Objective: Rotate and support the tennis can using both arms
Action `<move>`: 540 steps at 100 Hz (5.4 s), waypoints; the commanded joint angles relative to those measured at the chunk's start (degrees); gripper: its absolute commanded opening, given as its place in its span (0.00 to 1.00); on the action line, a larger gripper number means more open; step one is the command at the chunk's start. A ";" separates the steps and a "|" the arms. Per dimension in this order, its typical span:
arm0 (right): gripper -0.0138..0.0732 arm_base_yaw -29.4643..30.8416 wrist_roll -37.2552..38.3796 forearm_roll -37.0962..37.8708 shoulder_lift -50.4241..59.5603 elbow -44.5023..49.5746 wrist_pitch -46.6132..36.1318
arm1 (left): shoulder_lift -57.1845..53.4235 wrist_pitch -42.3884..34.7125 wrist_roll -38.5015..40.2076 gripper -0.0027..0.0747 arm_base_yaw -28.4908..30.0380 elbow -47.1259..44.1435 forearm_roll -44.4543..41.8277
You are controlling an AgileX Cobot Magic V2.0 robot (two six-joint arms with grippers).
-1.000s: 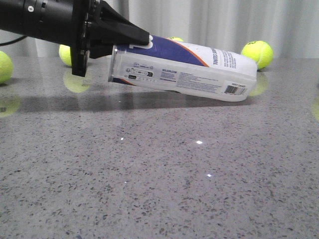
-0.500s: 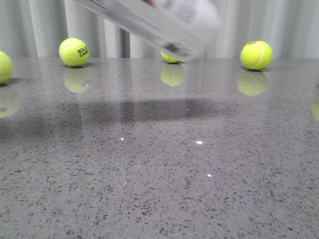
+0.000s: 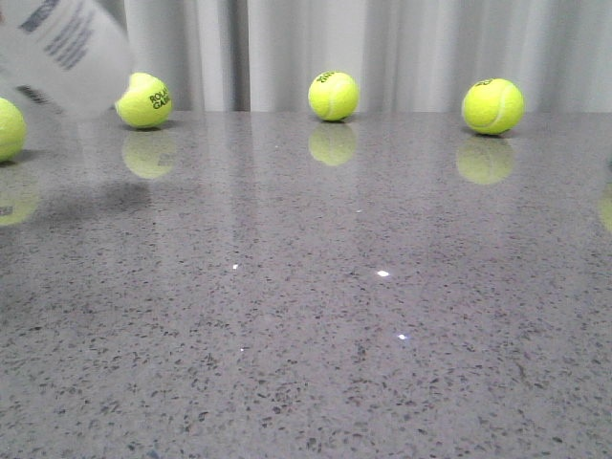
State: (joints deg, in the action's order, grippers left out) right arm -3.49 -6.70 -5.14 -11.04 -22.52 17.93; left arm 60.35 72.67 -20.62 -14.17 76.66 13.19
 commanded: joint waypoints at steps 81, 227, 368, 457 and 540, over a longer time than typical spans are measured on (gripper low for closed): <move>0.08 0.39 -0.12 -0.12 -0.43 -1.62 -4.42 | -0.56 0.42 2.17 0.01 0.09 -6.72 -5.46; 0.08 0.39 -0.12 -0.12 -0.43 -1.62 -4.42 | 19.01 0.28 1.55 0.77 0.09 21.04 -4.52; 0.08 0.39 -0.12 -0.12 -0.43 -1.62 -4.42 | -42.52 -58.33 21.57 0.76 0.09 -51.15 -13.19; 0.08 0.39 -0.12 -0.12 -0.43 -1.62 -4.42 | -42.52 -64.21 21.57 0.01 0.09 -54.19 -13.19; 0.08 0.39 -0.12 -0.12 -0.43 -1.62 -4.42 | -57.67 -69.66 21.57 0.01 9.40 -68.74 -15.98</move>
State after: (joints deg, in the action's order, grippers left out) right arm -3.49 -6.70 -5.14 -11.04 -22.52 17.93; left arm 5.09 8.05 0.51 -6.25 8.87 -2.86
